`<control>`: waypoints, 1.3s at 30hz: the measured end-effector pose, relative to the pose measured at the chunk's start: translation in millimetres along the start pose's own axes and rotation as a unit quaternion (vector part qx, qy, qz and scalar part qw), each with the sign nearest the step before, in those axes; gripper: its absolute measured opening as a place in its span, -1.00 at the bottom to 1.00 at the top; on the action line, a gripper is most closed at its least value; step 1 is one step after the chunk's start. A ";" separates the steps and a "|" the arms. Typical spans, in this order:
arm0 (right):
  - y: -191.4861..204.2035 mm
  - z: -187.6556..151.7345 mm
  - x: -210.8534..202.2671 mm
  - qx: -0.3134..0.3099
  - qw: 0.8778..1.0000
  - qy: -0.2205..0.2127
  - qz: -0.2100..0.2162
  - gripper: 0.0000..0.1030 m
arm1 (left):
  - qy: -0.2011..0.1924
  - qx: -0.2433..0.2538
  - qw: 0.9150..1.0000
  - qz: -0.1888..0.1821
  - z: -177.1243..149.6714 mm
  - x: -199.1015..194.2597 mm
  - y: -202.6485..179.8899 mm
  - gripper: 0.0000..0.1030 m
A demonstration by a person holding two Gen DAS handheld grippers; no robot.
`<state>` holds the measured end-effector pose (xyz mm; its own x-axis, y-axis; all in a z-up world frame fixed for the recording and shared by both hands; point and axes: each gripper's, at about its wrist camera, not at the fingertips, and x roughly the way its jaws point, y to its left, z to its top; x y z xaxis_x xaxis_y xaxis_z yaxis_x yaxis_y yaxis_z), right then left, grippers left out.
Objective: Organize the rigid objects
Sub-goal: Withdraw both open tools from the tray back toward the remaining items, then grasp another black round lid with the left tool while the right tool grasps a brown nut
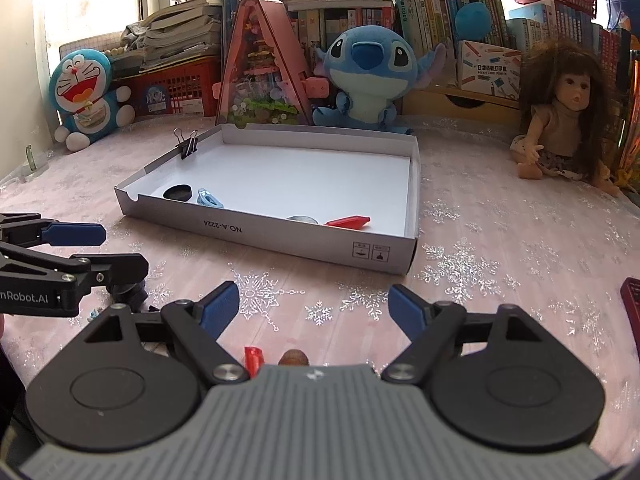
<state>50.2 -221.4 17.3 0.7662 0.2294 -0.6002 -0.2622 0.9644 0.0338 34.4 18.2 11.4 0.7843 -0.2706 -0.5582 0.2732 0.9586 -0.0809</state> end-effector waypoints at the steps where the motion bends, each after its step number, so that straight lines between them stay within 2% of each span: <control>1: -0.1 -2.2 -1.2 0.000 1.000 -0.003 -0.002 0.73 | -0.001 0.001 1.000 0.001 -2.3 -0.7 0.8 0.44; 9: -5.1 -18.2 -6.4 0.004 1.000 -0.005 -0.010 0.73 | 0.004 -0.008 1.000 0.019 -21.4 -6.4 11.2 0.43; 13: -6.7 -24.8 -10.5 0.007 1.000 -0.008 -0.011 0.73 | 0.012 -0.025 0.999 0.018 -27.3 -5.7 18.1 0.33; 19: -7.7 -30.3 -12.5 0.004 1.000 -0.012 -0.016 0.73 | 0.007 -0.019 1.000 0.017 -28.1 -7.1 16.0 0.17; 36: -17.3 -34.5 -27.1 0.007 0.999 -0.023 -0.026 0.73 | 0.008 -0.027 0.998 0.063 -25.3 -0.8 24.7 0.07; 39: -18.3 -36.1 -29.2 0.001 1.000 -0.019 -0.022 0.72 | 0.003 -0.033 0.998 0.058 -24.9 -2.8 27.8 0.06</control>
<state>11.5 -250.4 5.3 0.7985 0.1925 -0.5704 -0.2280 0.9736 0.0095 26.0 47.9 -9.9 0.8053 -0.1576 -0.5716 0.1434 0.9872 -0.0702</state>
